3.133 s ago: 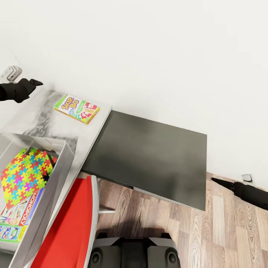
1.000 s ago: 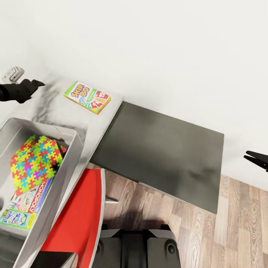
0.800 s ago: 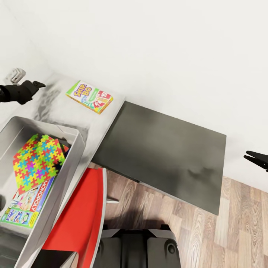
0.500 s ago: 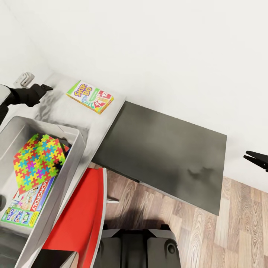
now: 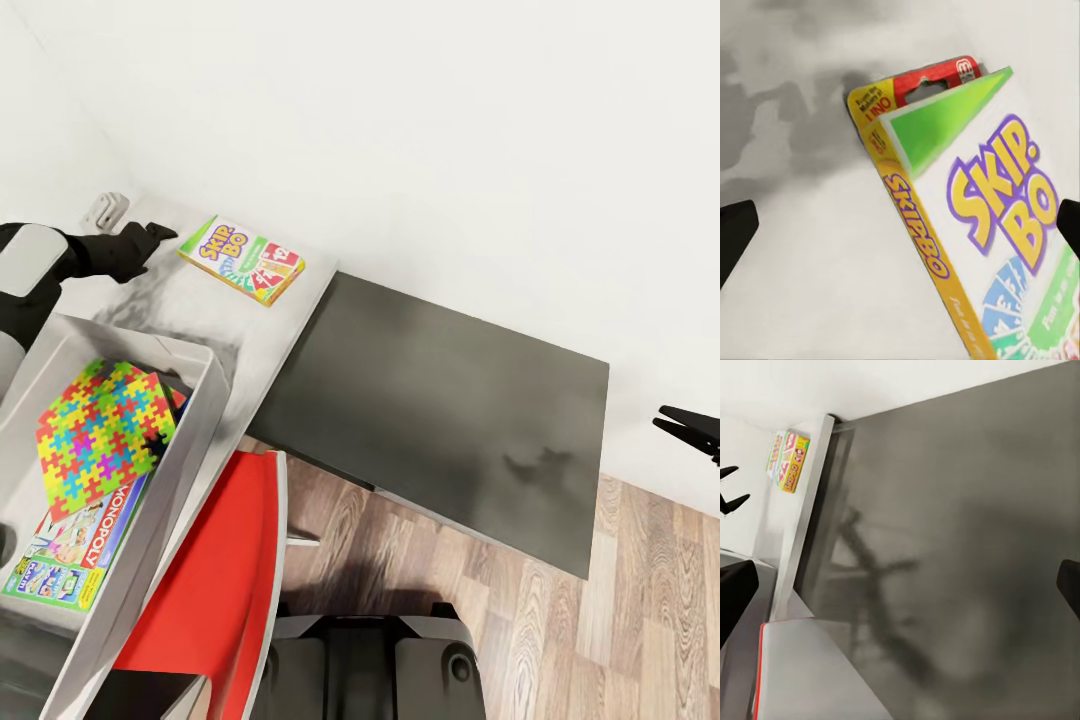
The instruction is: Put all the toys in the child's room - the three board games (two on the bed and one on the table), the two jigsaw puzzles on the table, and the tennis ball on the table - inside the toy box on the table in the child's room.
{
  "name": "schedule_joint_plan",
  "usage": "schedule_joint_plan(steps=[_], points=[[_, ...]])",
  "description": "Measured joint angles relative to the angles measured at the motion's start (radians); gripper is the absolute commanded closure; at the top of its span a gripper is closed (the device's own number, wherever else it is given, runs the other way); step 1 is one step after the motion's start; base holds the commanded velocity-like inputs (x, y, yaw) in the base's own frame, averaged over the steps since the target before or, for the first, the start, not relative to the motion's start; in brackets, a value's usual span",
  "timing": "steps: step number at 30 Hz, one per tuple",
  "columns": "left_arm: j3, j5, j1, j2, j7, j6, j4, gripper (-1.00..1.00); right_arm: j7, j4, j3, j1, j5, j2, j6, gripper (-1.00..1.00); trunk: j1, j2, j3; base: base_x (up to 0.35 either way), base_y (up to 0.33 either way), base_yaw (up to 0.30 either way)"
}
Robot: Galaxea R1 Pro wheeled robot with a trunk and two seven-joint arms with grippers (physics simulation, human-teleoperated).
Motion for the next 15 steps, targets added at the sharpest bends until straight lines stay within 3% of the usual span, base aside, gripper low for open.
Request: schedule_joint_plan(steps=[3,8,15], points=[[0.0,-0.001,-0.007,-0.014,-0.004,0.0,0.006,-1.0,0.0,0.0,0.0,0.0,0.0,0.0,0.0,-1.0,0.0,0.0,0.0,0.0,0.0,0.001],[0.001,0.0,-0.055,-0.065,-0.014,0.0,0.034,-1.0,0.0,0.0,0.001,0.0,0.0,0.001,0.0,-1.0,0.0,0.0,0.0,0.0,0.0,0.0],[0.001,-0.001,-0.096,-0.097,-0.018,-0.001,0.058,-1.0,0.001,0.0,0.001,-0.001,0.0,0.003,0.0,-1.0,0.0,0.0,0.0,0.0,0.0,0.0]])
